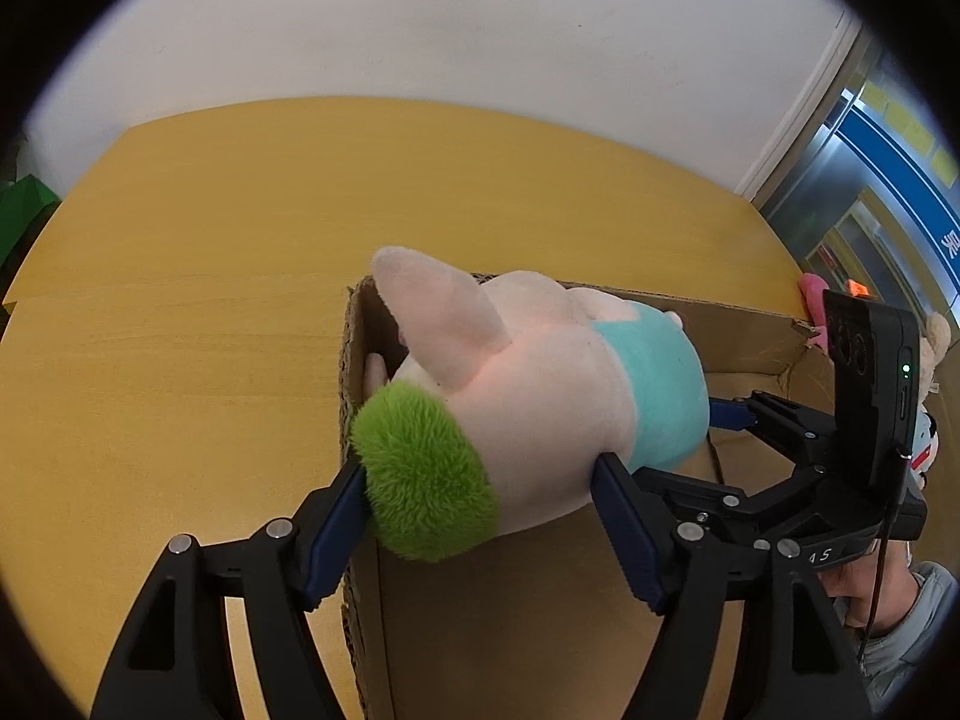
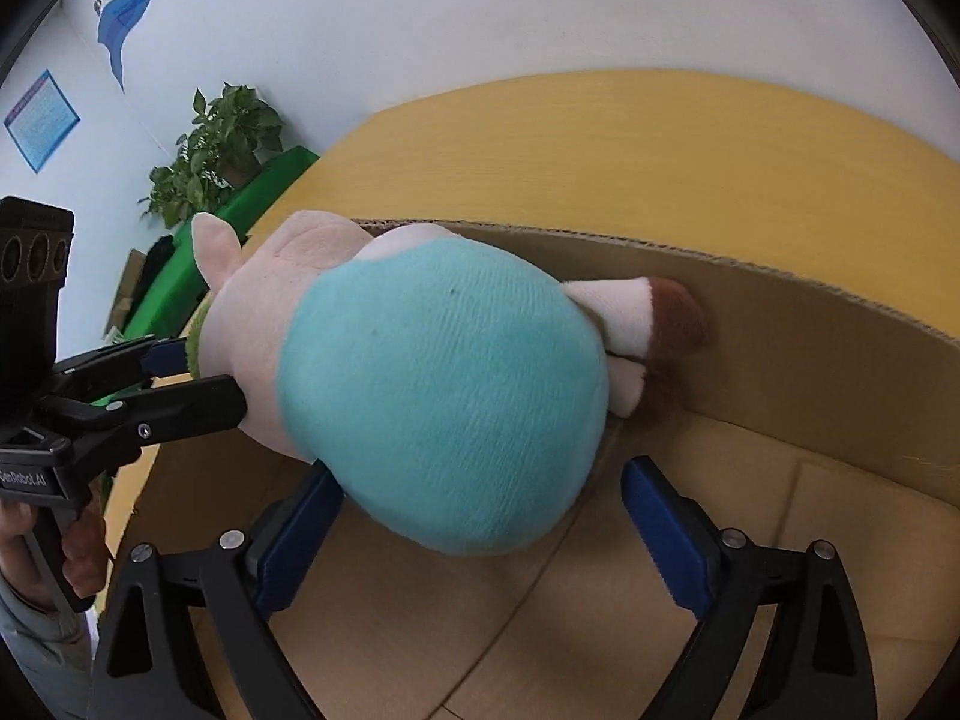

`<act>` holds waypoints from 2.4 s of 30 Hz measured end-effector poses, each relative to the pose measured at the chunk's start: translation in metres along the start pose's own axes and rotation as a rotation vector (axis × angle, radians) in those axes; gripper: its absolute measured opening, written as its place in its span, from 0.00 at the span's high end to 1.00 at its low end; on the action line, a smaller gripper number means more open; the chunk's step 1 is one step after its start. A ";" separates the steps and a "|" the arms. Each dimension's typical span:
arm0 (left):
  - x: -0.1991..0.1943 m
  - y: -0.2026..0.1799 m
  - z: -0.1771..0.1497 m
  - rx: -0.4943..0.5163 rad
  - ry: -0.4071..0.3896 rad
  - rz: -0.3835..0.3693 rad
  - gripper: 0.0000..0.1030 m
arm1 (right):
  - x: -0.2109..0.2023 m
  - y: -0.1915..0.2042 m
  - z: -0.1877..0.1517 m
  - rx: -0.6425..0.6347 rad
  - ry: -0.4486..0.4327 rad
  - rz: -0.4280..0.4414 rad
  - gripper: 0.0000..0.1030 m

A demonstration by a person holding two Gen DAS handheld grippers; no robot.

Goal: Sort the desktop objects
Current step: 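Lower the pig plush into the box and open both grippers, then withdraw both grippers from the box toward the black UGREEN box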

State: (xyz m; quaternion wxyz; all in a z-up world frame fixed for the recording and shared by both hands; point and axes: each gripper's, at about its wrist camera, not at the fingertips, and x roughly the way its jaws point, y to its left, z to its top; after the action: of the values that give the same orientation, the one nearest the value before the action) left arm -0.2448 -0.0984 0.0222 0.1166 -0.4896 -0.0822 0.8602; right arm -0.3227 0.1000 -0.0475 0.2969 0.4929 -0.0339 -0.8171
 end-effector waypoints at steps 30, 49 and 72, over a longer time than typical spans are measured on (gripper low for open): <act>-0.217 -0.129 -0.189 0.111 -0.493 0.315 0.21 | -0.270 0.114 -0.209 0.018 -0.302 -0.407 0.00; -0.241 -0.165 -0.234 0.115 -0.499 0.241 0.21 | -0.313 0.121 -0.260 0.042 -0.364 -0.407 0.00; -0.220 -0.160 -0.242 0.111 -0.412 0.177 0.21 | -0.309 0.126 -0.269 0.045 -0.347 -0.449 0.00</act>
State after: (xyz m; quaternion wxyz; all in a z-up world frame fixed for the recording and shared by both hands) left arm 0.0916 -0.0003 0.1217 0.0481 -0.3018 -0.0137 0.9520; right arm 0.0606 0.2206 0.1012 0.0871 0.3473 0.0077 -0.9337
